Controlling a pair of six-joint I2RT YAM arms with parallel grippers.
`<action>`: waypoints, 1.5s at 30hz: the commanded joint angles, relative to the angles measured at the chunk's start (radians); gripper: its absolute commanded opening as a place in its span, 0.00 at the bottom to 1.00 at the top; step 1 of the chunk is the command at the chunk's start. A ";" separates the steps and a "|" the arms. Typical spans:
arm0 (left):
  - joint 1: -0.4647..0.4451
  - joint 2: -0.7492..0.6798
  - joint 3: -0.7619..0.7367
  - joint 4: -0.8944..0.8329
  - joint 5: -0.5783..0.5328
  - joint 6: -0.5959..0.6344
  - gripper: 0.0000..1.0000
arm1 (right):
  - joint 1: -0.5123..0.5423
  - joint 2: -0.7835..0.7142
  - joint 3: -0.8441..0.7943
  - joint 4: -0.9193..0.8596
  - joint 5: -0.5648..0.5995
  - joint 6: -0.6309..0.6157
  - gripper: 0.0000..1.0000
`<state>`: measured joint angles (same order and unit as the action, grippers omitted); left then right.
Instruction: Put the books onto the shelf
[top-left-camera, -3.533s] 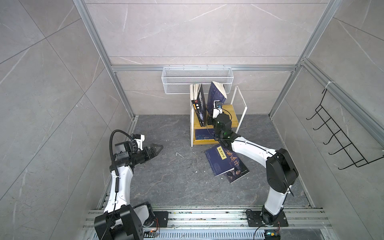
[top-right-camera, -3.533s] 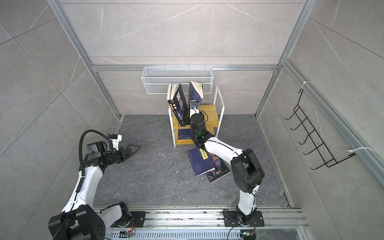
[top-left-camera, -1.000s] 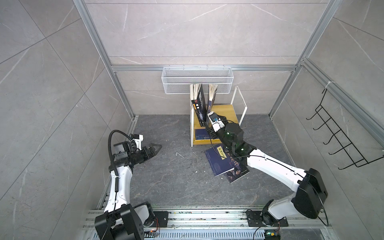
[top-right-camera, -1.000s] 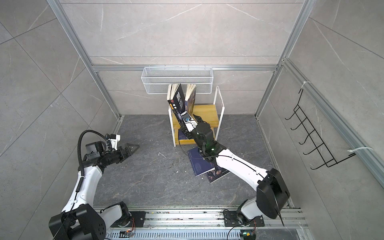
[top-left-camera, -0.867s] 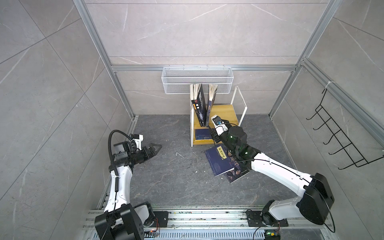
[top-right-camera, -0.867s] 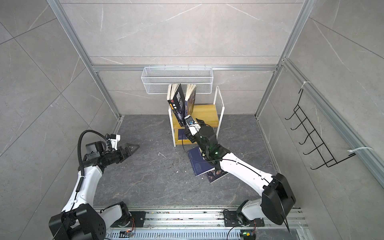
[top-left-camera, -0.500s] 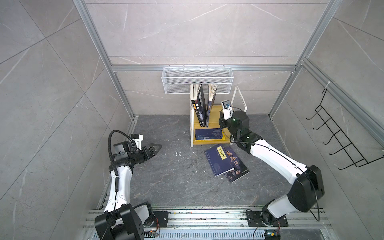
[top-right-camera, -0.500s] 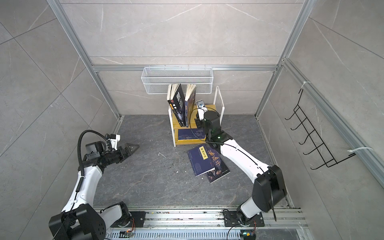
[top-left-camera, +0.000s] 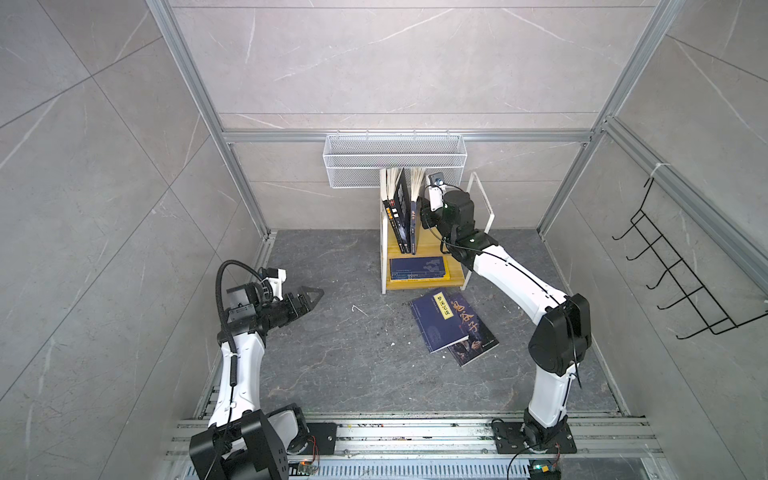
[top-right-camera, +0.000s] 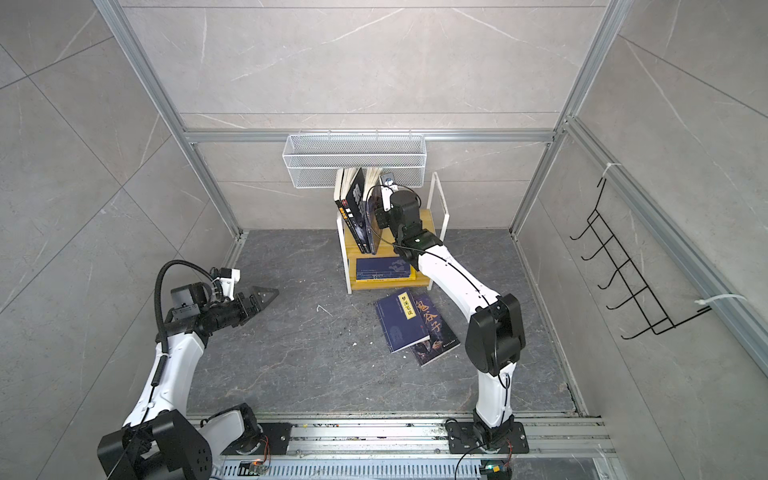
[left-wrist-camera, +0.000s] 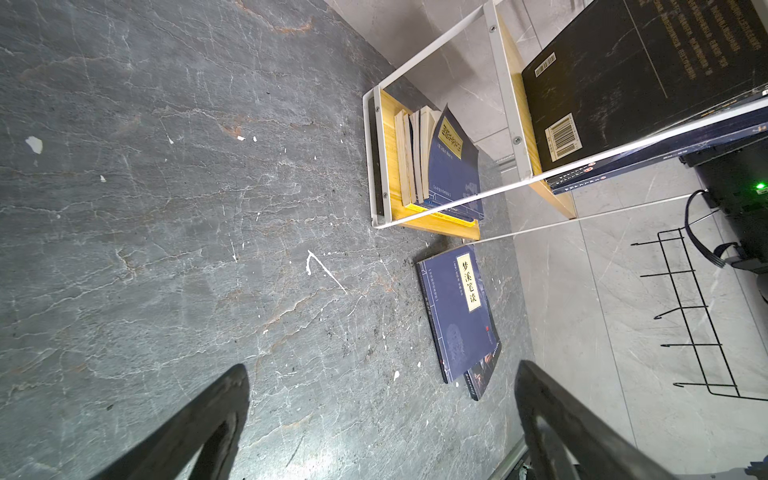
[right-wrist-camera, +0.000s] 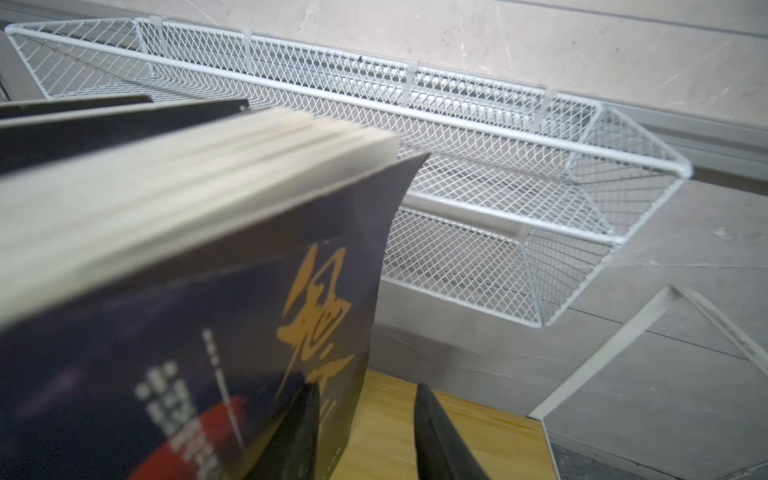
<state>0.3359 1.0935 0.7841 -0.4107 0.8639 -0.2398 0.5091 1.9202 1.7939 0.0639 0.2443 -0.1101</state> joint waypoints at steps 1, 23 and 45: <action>-0.003 -0.012 0.019 0.012 0.014 -0.007 1.00 | 0.004 0.037 0.026 0.002 -0.047 0.040 0.40; -0.002 -0.015 0.014 0.016 0.015 -0.009 1.00 | -0.041 0.101 0.099 -0.035 0.012 -0.005 0.48; -0.253 0.070 -0.083 0.245 0.059 -0.209 1.00 | -0.039 -0.664 -0.704 -0.296 -0.061 0.389 0.67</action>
<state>0.1154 1.1465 0.6773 -0.2367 0.9188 -0.4053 0.4660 1.3014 1.1652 -0.1242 0.2371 0.1551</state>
